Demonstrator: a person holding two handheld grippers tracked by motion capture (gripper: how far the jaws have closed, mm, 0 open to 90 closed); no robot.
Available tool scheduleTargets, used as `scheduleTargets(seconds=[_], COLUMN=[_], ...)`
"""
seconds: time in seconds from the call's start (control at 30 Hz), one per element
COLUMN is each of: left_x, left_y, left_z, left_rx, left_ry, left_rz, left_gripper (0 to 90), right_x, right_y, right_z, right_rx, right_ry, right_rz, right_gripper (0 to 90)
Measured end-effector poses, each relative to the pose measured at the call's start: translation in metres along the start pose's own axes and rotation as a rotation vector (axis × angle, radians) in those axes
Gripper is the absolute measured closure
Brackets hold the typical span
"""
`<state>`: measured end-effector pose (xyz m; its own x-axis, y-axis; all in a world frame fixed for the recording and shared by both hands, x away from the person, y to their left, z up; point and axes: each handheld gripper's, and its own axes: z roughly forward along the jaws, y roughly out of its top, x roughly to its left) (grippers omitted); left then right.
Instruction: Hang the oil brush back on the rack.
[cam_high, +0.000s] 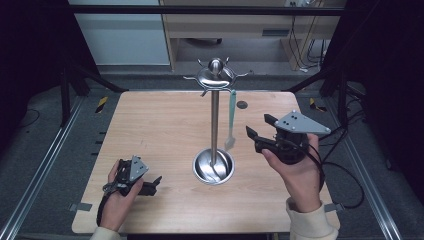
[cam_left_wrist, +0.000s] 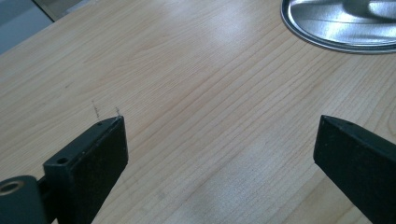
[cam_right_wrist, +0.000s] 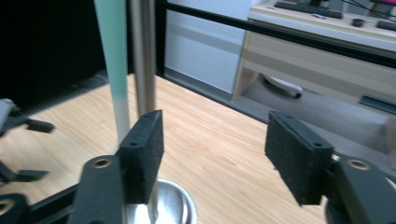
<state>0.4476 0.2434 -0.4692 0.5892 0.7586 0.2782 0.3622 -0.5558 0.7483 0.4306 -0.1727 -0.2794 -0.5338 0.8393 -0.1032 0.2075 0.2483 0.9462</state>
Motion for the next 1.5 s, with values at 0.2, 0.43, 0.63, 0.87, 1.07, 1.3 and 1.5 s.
scheduleTargets(seconds=[0.2,0.43,0.63,0.87,1.07,1.3,1.5], left_x=[0.000,0.000,0.000,0.000,0.000,0.000,0.000], left_y=[0.000,0.000,0.000,0.000,0.000,0.000,0.000], left_z=[0.000,0.001,0.000,0.000,0.000,0.000,0.000], left_rx=[0.003,0.002,0.003,0.002,0.003,0.000,0.002], left_ry=[-0.002,-0.002,-0.001,0.001,0.001,-0.001,-0.001], left_rz=[0.003,0.000,0.004,0.000,0.001,-0.001,0.002], left_gripper=[2.6,2.6,2.6,2.6,2.6,2.6,2.6], right_x=[-0.009,-0.020,-0.031,-0.049,-0.060,-0.069,-0.075], right_y=[-0.003,-0.006,-0.008,-0.015,-0.023,-0.034,-0.044], right_z=[0.003,0.002,-0.007,-0.012,-0.010,-0.003,0.004], right_rx=[0.031,0.032,0.006,0.023,0.048,0.078,0.095], right_ry=[-0.055,-0.107,-0.120,-0.190,-0.222,-0.235,-0.238], right_rz=[-0.025,-0.028,-0.025,-0.022,-0.005,0.013,0.031], right_gripper=[22.0,14.3,8.9,7.6,7.6,7.6,7.7])
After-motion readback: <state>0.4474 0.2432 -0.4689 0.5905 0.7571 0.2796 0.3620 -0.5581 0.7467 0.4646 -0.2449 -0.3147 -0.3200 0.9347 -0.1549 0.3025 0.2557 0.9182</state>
